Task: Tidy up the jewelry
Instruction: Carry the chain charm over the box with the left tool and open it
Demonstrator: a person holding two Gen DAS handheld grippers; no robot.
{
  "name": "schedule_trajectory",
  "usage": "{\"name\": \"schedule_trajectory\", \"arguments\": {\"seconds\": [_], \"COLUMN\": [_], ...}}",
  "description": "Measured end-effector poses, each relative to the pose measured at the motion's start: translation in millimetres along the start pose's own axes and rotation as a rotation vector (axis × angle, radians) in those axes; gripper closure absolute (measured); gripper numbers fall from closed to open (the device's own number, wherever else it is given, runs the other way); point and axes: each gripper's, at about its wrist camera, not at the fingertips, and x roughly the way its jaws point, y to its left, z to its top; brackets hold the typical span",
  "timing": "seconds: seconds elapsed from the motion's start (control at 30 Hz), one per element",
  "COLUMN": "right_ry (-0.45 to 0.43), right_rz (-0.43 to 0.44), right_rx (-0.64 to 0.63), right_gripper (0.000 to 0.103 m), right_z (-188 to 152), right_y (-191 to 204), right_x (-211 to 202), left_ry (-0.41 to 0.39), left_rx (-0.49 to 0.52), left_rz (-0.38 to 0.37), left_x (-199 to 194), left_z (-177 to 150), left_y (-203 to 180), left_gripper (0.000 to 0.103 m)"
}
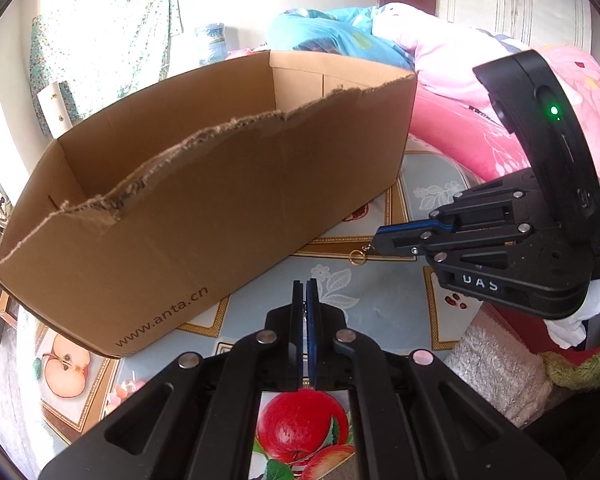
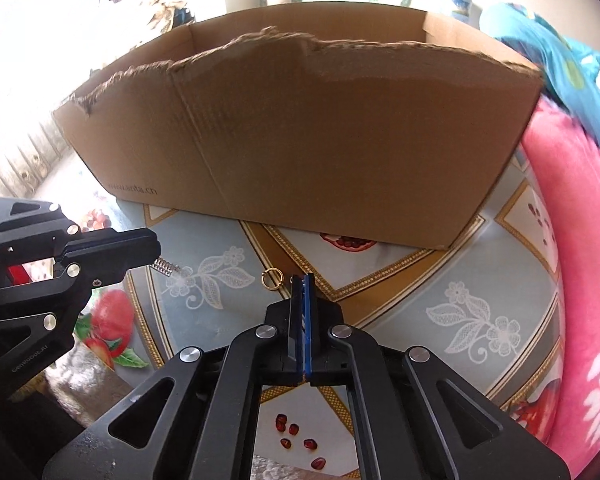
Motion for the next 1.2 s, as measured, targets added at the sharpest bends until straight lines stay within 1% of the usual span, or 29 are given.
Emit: {"name": "schedule_trajectory", "arguments": {"seconds": [0.1, 0.23, 0.33, 0.4, 0.47, 0.57, 0.63, 0.73, 0.83, 0.87, 0.93, 1.03, 1.07, 1.13, 1.2], "right_ry": [-0.02, -0.056, -0.097, -0.13, -0.174, -0.244, -0.284, -0.314, -0.29, -0.275, -0.227, -0.139, -0.106, -0.049, -0.001], "right_rz": [0.015, 0.037, 0.04, 0.059, 0.069, 0.105, 0.122, 0.168, 0.208, 0.215, 0.229, 0.24, 0.246, 0.227, 0.212], "right_rx": [0.046, 0.091, 0.082, 0.074, 0.057, 0.043, 0.031, 0.03, 0.028, 0.024, 0.02, 0.015, 0.007, 0.008, -0.01], "right_gripper": [0.103, 0.103, 0.103, 0.103, 0.103, 0.103, 0.103, 0.103, 0.103, 0.103, 0.103, 0.103, 0.103, 0.103, 0.103], "right_z": [0, 4, 9, 12, 19, 39, 55, 76, 100, 107, 120, 135, 138, 138, 140], "right_y": [-7, -9, -5, -5, -3, -2, -4, -12, -14, -15, -20, -26, -28, -30, -30], "right_x": [-12, -31, -50, -67, -84, -106, -113, -118, -105, -100, -85, -60, -51, -39, -27], "left_ry": [-0.027, -0.071, -0.114, -0.145, -0.175, -0.218, -0.243, -0.249, -0.209, -0.188, -0.126, 0.004, 0.045, 0.115, 0.166], "left_rx": [-0.011, -0.032, -0.03, -0.018, -0.011, 0.014, 0.021, 0.011, -0.018, -0.03, -0.071, -0.14, -0.158, -0.193, -0.206], "left_rz": [-0.01, -0.04, -0.073, -0.099, -0.129, -0.145, -0.151, -0.159, -0.138, -0.144, -0.154, -0.178, -0.187, -0.196, -0.212], "left_x": [-11, -29, -46, -59, -71, -88, -96, -97, -83, -75, -54, -16, -6, 15, 31], "left_z": [2, 9, 18, 26, 36, 55, 69, 91, 112, 118, 129, 138, 136, 137, 136], "left_y": [4, 10, 12, 13, 15, 16, 19, 28, 41, 45, 54, 66, 71, 77, 80], "left_gripper": [0.102, 0.102, 0.102, 0.102, 0.102, 0.102, 0.102, 0.102, 0.102, 0.102, 0.102, 0.102, 0.102, 0.102, 0.102]}}
